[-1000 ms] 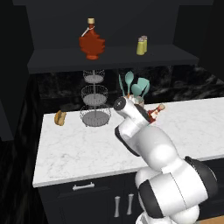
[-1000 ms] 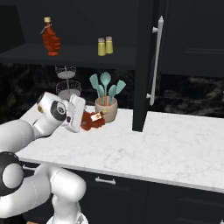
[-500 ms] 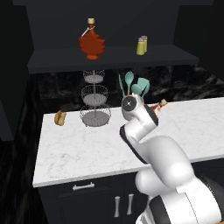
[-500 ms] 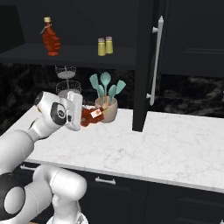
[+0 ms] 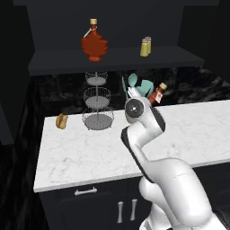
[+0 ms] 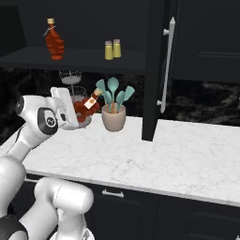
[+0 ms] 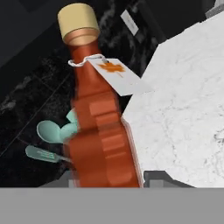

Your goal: Put the shaker and condiment bottle from the counter next to their counterparts in the cabinet.

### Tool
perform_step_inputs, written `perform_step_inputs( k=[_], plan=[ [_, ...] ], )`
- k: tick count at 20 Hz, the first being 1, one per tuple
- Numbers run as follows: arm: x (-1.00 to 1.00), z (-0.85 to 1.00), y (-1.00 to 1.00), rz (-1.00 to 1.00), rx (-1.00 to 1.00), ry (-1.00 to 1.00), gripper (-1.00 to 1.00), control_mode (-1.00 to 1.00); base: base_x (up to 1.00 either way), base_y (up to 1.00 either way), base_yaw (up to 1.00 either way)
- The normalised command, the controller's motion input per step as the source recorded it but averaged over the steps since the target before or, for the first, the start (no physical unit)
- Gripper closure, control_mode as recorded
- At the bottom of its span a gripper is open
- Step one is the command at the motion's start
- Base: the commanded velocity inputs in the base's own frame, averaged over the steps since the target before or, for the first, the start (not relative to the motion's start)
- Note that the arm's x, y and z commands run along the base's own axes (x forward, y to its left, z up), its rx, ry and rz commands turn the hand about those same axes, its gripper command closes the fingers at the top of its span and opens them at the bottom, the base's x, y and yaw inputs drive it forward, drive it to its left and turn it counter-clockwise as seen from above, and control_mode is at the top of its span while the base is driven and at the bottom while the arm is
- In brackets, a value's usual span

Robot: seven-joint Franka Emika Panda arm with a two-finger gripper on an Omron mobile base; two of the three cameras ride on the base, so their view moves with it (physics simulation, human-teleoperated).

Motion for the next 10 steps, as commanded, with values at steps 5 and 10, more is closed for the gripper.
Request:
perform_step_inputs(
  k=[5, 10],
  plan=[
    [-0.68, 0.71, 0.04, 0.27, -0.2, -0.19, 1.0, -1.0, 0.0, 0.0, 0.0],
    [-0.32, 0.63, 0.03, 0.29, -0.16, -0.03, 1.0, -1.0, 0.0, 0.0, 0.0]
  ],
)
